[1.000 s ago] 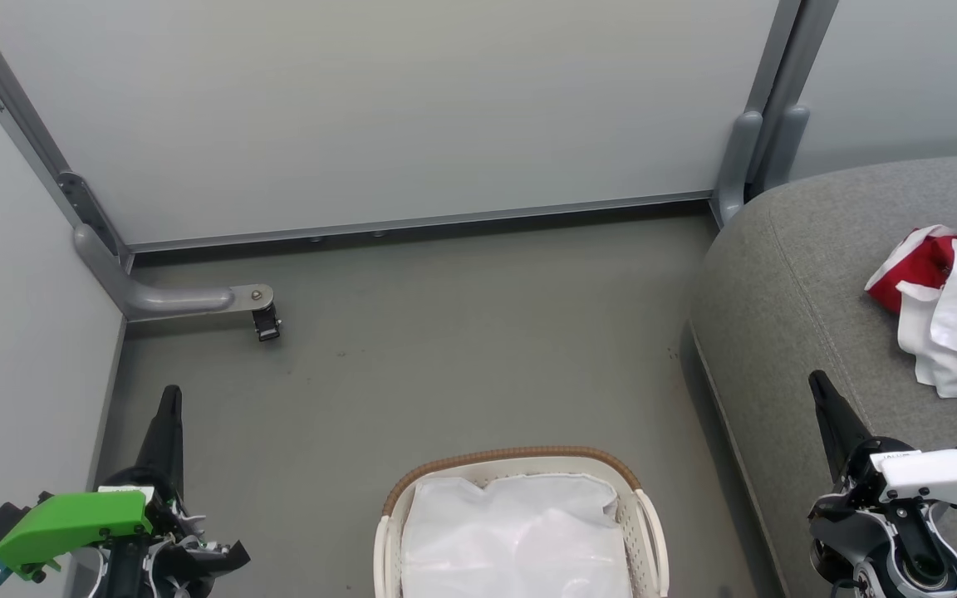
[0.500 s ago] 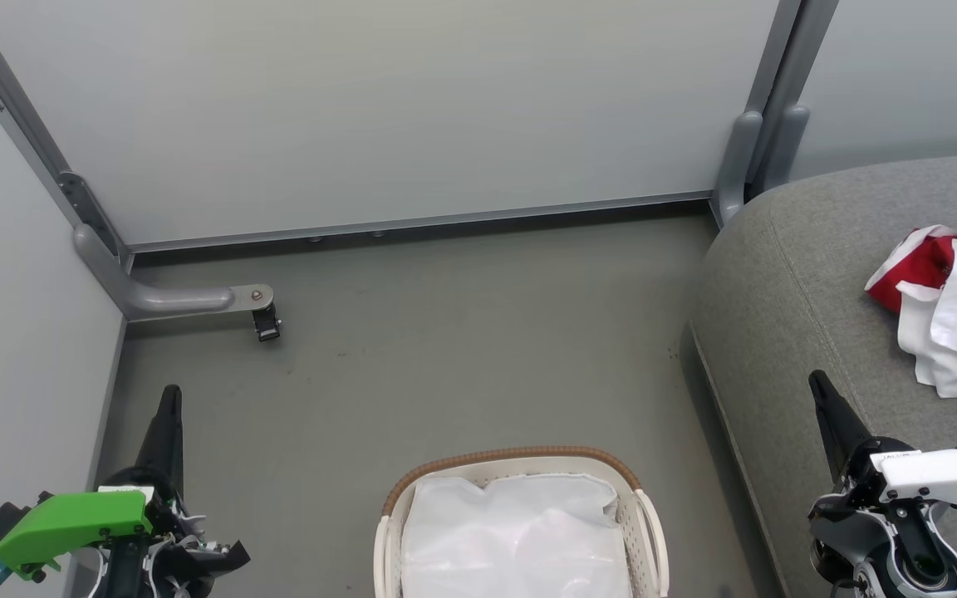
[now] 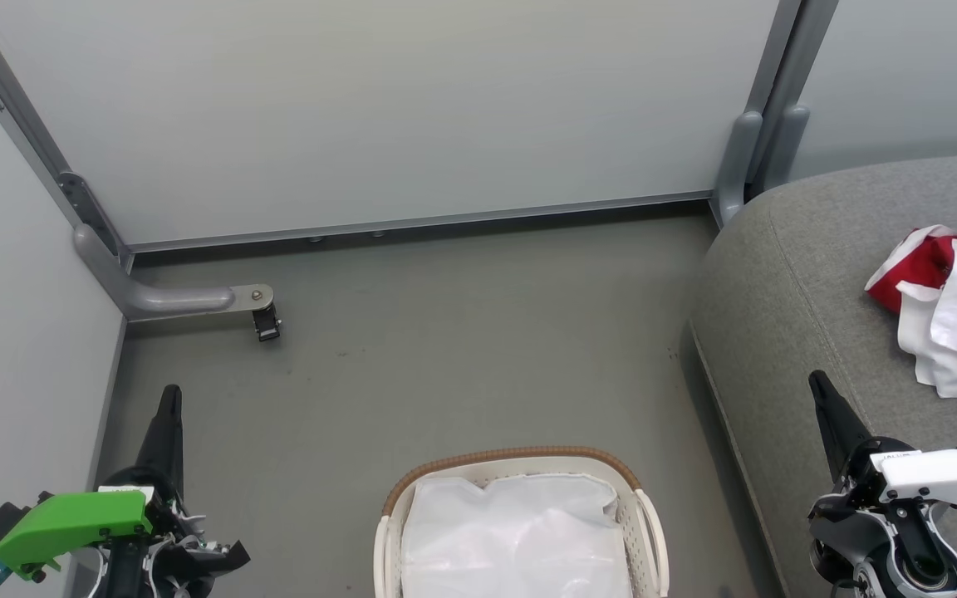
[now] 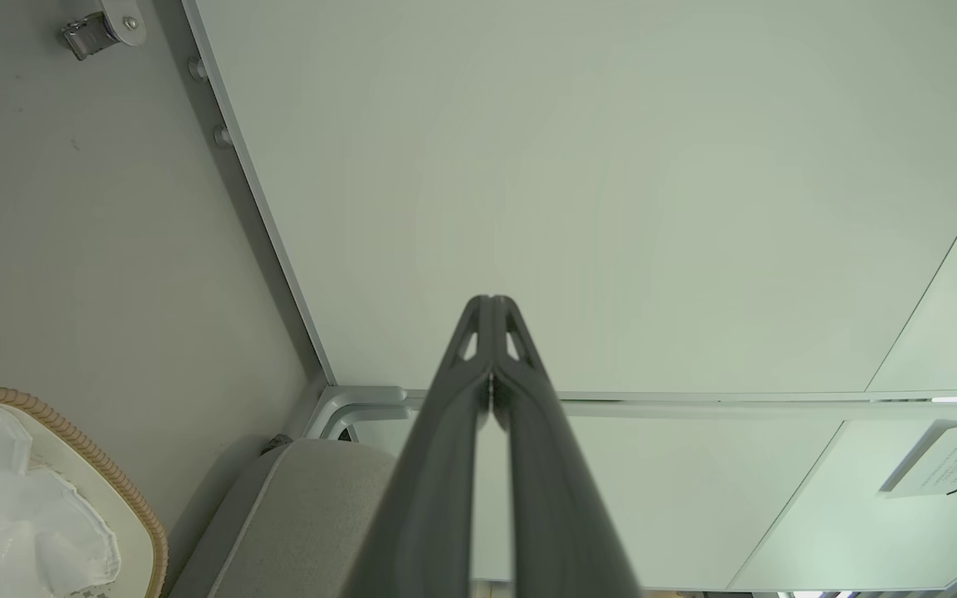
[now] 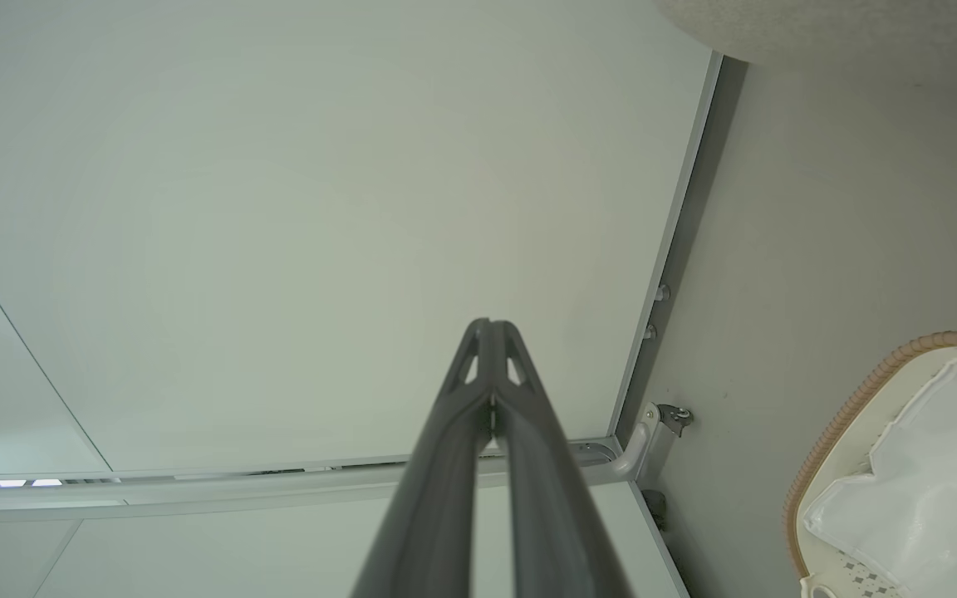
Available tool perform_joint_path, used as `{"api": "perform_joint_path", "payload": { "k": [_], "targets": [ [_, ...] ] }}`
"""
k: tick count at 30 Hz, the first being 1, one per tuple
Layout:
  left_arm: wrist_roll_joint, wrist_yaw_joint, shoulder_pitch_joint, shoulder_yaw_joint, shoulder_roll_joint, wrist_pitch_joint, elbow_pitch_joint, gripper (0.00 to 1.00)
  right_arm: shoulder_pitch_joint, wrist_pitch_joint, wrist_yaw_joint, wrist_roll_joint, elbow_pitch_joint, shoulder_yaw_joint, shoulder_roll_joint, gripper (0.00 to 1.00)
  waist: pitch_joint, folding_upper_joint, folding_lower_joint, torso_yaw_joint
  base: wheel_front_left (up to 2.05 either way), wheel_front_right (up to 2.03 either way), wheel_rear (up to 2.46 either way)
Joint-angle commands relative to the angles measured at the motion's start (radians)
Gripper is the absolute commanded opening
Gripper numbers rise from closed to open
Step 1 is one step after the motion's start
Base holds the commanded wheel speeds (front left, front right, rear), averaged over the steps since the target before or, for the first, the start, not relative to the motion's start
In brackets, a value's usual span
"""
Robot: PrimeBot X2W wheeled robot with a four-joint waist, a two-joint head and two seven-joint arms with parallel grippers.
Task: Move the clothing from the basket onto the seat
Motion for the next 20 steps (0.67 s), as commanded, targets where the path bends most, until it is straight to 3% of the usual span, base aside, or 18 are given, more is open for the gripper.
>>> {"api": "perform_joint_path", "payload": {
  "k": [1, 20],
  "targets": [
    [-0.003, -0.006, -0.012, 0.002, 0.007, 0.004, -0.004, 0.00, 0.009, 0.003, 0.000, 0.003, -0.003, -0.002, -0.002, 0.00, 0.000, 0.0080, 0.0000, 0.000, 0.00, 0.00, 0.00],
    [-0.003, -0.006, -0.012, 0.002, 0.007, 0.004, -0.004, 0.00, 0.009, 0.003, 0.000, 0.003, -0.003, -0.002, -0.002, 0.00, 0.000, 0.0080, 0.0000, 0.000, 0.00, 0.00, 0.00]
  ]
}}
